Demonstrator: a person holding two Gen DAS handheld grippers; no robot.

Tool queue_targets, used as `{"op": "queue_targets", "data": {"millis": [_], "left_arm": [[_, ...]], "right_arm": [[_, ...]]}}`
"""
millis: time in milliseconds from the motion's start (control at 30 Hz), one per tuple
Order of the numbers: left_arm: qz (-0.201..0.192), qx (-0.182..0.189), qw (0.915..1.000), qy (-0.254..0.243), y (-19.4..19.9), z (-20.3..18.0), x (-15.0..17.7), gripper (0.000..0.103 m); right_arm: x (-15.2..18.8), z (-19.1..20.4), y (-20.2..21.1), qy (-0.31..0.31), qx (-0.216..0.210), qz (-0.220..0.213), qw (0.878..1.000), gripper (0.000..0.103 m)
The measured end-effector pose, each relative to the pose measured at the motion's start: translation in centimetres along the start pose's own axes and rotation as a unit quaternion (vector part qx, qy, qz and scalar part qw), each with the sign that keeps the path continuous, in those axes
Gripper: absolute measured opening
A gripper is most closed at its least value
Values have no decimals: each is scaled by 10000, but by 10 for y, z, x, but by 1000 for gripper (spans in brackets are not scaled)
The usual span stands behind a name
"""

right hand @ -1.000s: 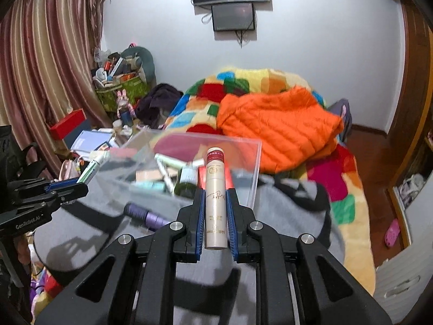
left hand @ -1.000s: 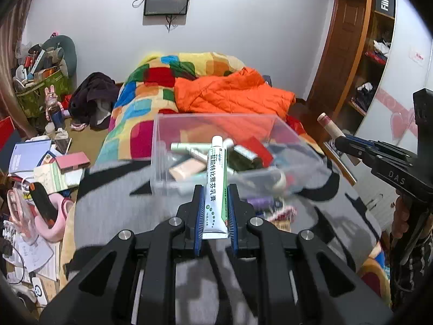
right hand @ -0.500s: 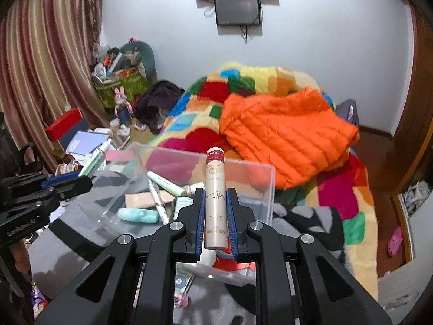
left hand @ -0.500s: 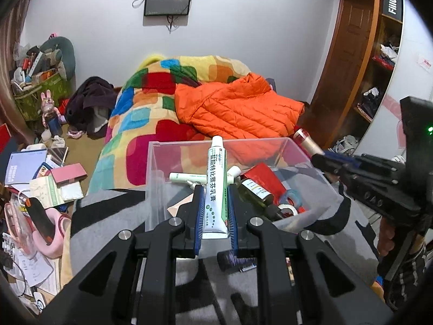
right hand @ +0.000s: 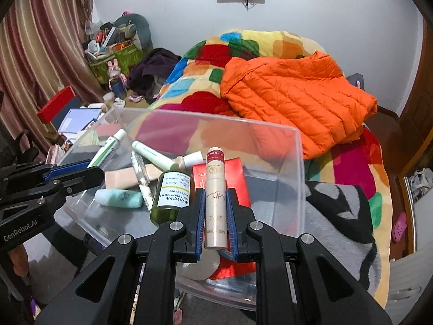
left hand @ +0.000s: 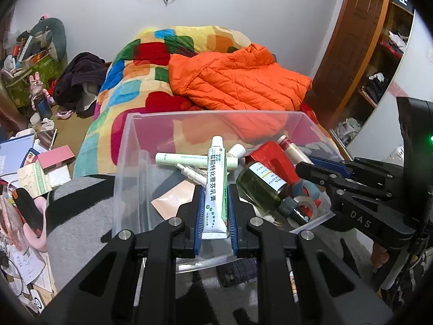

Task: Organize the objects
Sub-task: 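Lower the toothpaste tube into the box with the left tool while the right drops the cream can in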

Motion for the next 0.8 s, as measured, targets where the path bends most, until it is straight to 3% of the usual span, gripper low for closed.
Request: {"op": "queue_targets", "data": {"millis": [233, 300, 367, 533, 700, 800], "left_arm": [[8, 29, 9999, -133, 4, -7, 3, 16], [-38, 18, 9999, -166, 9, -9, 3, 16], [-95, 17, 9998, -174, 15, -11, 2, 16], [-262, -8, 9995, -201, 36, -13, 4, 17], [-432, 42, 9987, -284, 60, -19, 19, 32], [-427, 49, 9986, -322, 67, -23, 31, 35]], "right_arm": [[3, 3, 1, 32, -70, 136, 9999, 14], [3, 4, 6, 52, -61, 129, 9999, 18], [3, 6, 15, 54, -67, 34, 10000, 27], [5, 13, 47, 163, -103, -302, 9994, 30], [21, 20, 74, 239, -187, -484, 9984, 30], [37, 22, 81, 214, -254, -448, 9984, 30]]}}
Point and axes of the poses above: each gripper's, at about its wrist camera, not at the fingertips, and y roughly against the way its jaws point, z to its left, x to its underside, the point moved 4 cm from there along -y, roughly the way its jaws point, and after that the axes turned 2 degrees about y, right-handed, at the moved point
